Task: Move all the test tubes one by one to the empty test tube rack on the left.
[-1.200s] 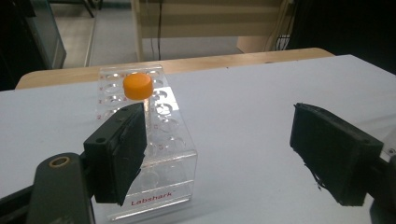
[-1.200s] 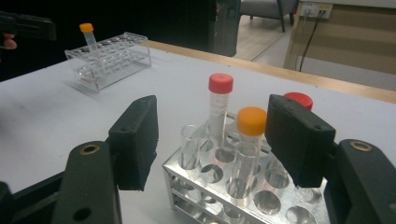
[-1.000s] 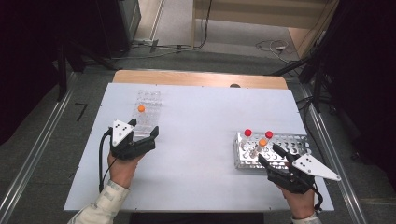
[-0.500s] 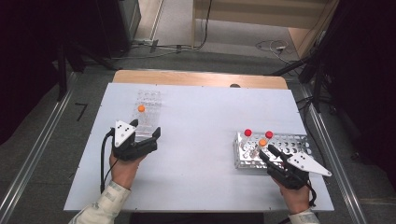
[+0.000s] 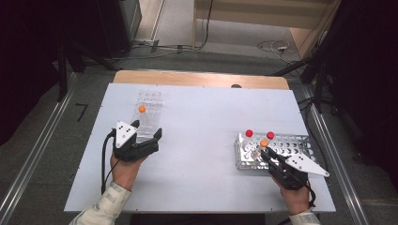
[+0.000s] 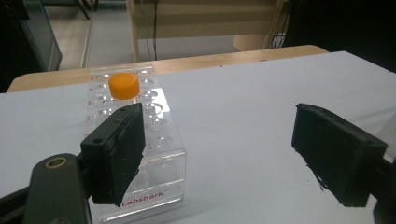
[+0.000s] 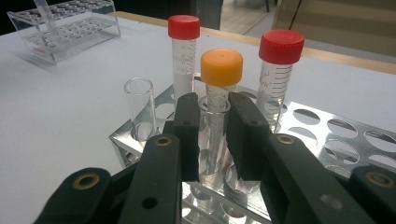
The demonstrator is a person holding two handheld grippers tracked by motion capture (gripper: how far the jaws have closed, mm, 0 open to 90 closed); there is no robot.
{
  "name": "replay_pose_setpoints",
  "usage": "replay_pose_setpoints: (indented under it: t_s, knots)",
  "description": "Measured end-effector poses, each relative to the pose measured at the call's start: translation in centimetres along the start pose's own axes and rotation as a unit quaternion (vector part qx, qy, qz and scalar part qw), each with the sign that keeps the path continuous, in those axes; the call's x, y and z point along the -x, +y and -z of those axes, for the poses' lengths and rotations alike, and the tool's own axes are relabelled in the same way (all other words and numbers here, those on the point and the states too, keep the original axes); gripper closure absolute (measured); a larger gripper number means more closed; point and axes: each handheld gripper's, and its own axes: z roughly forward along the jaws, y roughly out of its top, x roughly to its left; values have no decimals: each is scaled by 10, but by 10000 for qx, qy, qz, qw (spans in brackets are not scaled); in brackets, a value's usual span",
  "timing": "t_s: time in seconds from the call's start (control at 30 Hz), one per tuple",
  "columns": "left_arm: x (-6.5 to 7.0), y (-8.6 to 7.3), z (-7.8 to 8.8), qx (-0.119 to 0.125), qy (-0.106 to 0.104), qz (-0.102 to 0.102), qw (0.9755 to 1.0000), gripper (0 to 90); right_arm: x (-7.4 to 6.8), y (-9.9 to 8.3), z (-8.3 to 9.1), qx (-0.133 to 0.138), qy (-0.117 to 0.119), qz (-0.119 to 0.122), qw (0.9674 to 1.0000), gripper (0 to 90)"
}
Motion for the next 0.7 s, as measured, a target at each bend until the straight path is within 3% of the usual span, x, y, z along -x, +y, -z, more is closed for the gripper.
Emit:
replay_pose_setpoints:
  t_s: [0.23,0.7]
  knots:
    - [2,0,-1,-13,-20,5,10000,165,0,7,7,157,14,-62,9999,726]
    - [6,2,1,11,-92,-24,10000,154,-5,40,34,600,63,-118,9981,733]
